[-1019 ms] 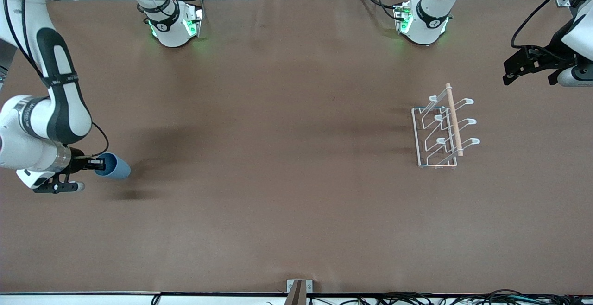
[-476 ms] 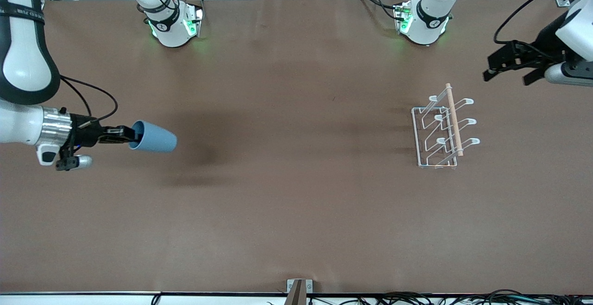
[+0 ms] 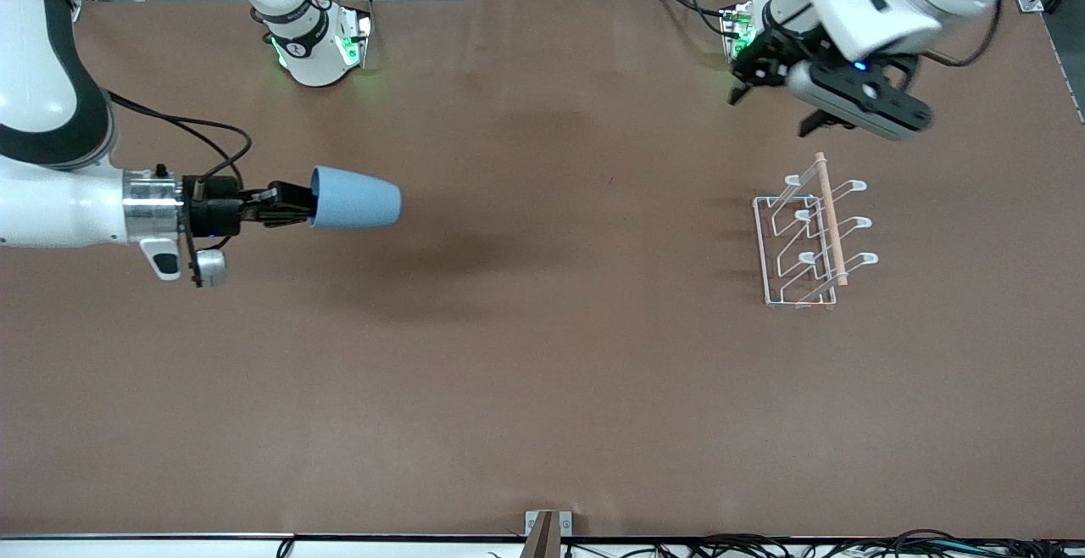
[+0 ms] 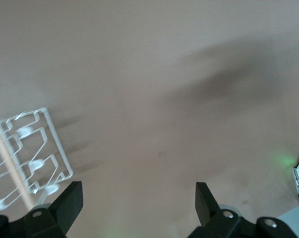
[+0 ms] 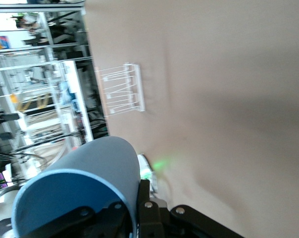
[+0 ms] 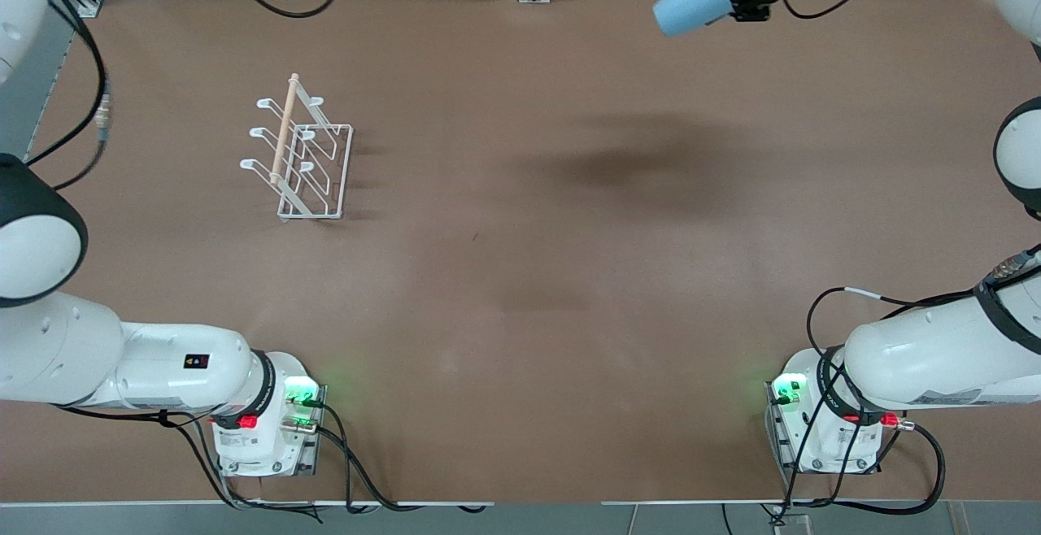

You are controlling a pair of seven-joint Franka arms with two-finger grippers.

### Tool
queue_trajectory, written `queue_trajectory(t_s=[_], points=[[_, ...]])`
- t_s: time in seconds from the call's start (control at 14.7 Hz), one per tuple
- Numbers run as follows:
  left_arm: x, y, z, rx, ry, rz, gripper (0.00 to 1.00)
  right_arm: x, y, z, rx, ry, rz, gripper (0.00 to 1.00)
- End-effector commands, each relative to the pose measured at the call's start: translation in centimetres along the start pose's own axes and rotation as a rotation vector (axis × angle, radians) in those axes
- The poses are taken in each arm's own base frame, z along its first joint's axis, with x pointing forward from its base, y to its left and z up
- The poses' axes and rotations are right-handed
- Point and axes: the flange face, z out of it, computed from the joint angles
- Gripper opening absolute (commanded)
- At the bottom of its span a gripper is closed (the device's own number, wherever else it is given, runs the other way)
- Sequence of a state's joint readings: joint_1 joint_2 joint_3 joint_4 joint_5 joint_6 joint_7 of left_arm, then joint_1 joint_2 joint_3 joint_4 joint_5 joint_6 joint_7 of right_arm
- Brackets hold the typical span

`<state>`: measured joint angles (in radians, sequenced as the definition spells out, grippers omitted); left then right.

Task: Hang cup on cup holder
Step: 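Carry the cup toward the middle while the left gripper reaches it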

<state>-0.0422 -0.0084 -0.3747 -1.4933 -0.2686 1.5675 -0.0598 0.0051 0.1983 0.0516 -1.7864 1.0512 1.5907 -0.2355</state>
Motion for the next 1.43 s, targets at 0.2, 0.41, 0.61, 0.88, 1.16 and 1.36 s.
queue_trajectory(t_s=[0.2,0.41,0.61,0.88,1.16,1.36], points=[[-0.4,9.9,-0.3,-0.035,0.088,0.443,1.00,-1.6,-4.4,5.8,0.163,-0.073,-0.014,0.00],[-1.7,14.7,-1.1,-0.055,0.121,0.556,1.00,-1.8,-6.5,7.8,0.208,-0.102,0.033,0.00],[-1.1,17.7,0.4,-0.095,0.174,0.615,1.00,-2.0,-7.5,8.7,0.217,-0.115,0.029,0.00],[1.3,20.1,3.7,-0.126,0.244,0.696,1.00,-2.3,-8.1,9.7,0.212,-0.129,0.021,0.00],[3.8,21.4,7.0,-0.134,0.294,0.726,1.00,-2.6,-8.8,11.0,0.217,-0.148,0.014,0.01],[4.8,22.4,9.2,-0.141,0.302,0.741,1.00,-2.7,-9.1,11.2,0.223,-0.153,0.017,0.01]])
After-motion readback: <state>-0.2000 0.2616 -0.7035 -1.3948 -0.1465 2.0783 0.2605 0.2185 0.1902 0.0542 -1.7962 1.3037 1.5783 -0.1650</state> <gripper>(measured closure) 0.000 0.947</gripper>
